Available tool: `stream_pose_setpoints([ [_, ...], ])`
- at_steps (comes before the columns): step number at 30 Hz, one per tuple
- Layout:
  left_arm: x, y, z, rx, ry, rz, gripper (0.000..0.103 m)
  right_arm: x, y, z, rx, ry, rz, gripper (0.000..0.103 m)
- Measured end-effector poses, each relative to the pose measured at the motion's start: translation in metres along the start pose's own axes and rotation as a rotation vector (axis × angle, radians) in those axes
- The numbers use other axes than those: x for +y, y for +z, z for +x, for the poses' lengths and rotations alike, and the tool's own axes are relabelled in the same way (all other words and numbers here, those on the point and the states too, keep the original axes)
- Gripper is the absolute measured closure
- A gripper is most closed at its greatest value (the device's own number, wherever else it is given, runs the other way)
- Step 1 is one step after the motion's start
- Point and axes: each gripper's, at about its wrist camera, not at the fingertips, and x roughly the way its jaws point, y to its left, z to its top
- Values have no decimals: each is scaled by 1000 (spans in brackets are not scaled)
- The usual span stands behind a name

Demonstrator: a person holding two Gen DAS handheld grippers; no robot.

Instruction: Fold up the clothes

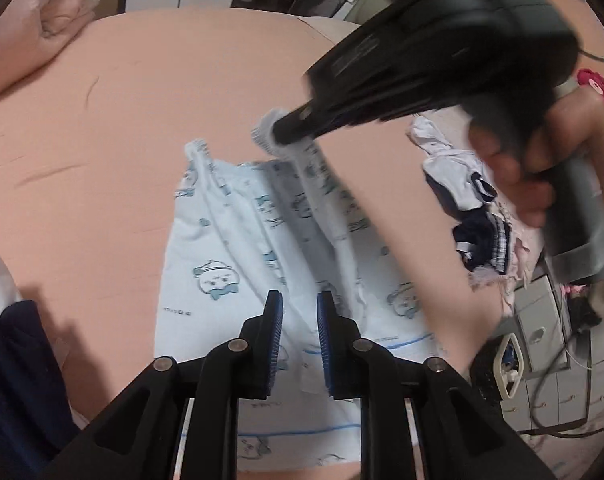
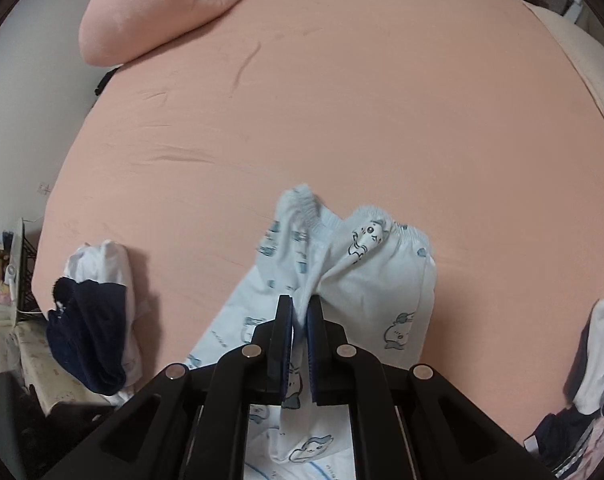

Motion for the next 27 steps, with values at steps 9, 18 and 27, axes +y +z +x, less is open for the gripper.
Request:
stream_pose_setpoints([
  [9,-9,9,39,-18,-235,-95,30,-20,-31,-31,-1,1,17,98],
  [18,-37,10,114,178,-243,-88,88,-14,-38,-4,-27,5,29,99],
  [27,-20,0,83,204,-300,-130,97,-12,-48,15,28,-10,4,98],
])
